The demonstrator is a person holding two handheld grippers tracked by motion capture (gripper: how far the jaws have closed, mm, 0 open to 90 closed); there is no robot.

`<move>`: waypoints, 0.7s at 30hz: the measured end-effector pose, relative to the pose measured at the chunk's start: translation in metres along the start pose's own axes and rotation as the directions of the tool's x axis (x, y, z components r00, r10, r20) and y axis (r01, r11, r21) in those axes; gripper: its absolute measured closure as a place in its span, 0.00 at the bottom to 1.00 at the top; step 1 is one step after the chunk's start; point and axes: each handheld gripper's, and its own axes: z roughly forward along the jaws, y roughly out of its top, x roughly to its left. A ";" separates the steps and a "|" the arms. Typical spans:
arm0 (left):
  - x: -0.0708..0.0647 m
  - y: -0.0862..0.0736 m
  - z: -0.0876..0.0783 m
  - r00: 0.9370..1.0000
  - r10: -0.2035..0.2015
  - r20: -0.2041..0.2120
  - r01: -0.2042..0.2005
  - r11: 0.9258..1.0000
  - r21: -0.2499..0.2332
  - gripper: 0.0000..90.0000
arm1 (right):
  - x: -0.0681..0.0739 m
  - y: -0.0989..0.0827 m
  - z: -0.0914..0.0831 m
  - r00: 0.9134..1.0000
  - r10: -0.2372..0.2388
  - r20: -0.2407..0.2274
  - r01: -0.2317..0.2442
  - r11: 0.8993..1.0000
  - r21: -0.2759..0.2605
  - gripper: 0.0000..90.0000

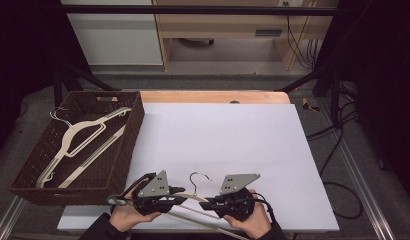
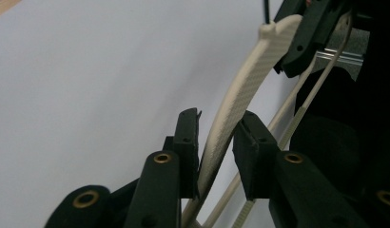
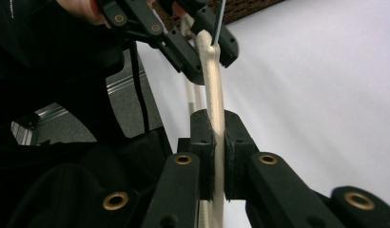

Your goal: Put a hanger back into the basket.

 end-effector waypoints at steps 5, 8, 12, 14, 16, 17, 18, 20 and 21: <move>-0.002 0.001 0.000 0.999 -0.033 0.042 0.033 0.999 0.011 0.88 | -0.003 -0.002 -0.002 0.998 0.008 0.060 -0.006 1.000 -0.021 0.82; -0.002 0.002 0.001 0.997 -0.041 0.061 0.040 0.999 0.018 0.92 | -0.004 -0.002 -0.003 0.995 0.007 0.104 -0.002 0.999 -0.044 0.73; -0.004 0.003 0.002 0.994 -0.074 0.083 0.074 0.997 0.004 0.95 | -0.005 -0.002 -0.004 0.989 0.009 0.146 0.001 0.998 -0.067 0.62; -0.003 0.003 0.000 0.994 -0.090 0.059 0.090 0.996 -0.002 0.96 | -0.006 -0.002 -0.004 0.985 0.014 0.172 0.000 0.997 -0.084 0.53; 0.001 0.001 -0.003 0.991 -0.123 0.045 0.124 0.992 -0.019 0.96 | -0.007 -0.002 -0.009 0.980 0.021 0.197 -0.001 0.995 -0.104 0.45; 0.002 0.000 -0.005 0.991 -0.131 0.037 0.132 0.991 -0.024 0.96 | -0.008 -0.002 -0.013 0.978 0.032 0.207 -0.005 0.992 -0.129 0.42; 0.004 0.000 -0.007 0.989 -0.142 0.027 0.143 0.989 -0.030 0.96 | -0.009 -0.002 -0.016 0.976 0.037 0.215 -0.006 0.990 -0.143 0.39; 0.007 -0.001 -0.011 0.987 -0.159 0.004 0.159 0.986 -0.044 0.96 | -0.011 -0.002 -0.025 0.968 0.059 0.245 -0.015 0.984 -0.178 0.31; 0.009 -0.001 -0.014 0.986 -0.164 -0.006 0.164 0.985 -0.049 0.96 | -0.013 -0.002 -0.029 0.961 0.070 0.269 -0.019 0.982 -0.190 0.28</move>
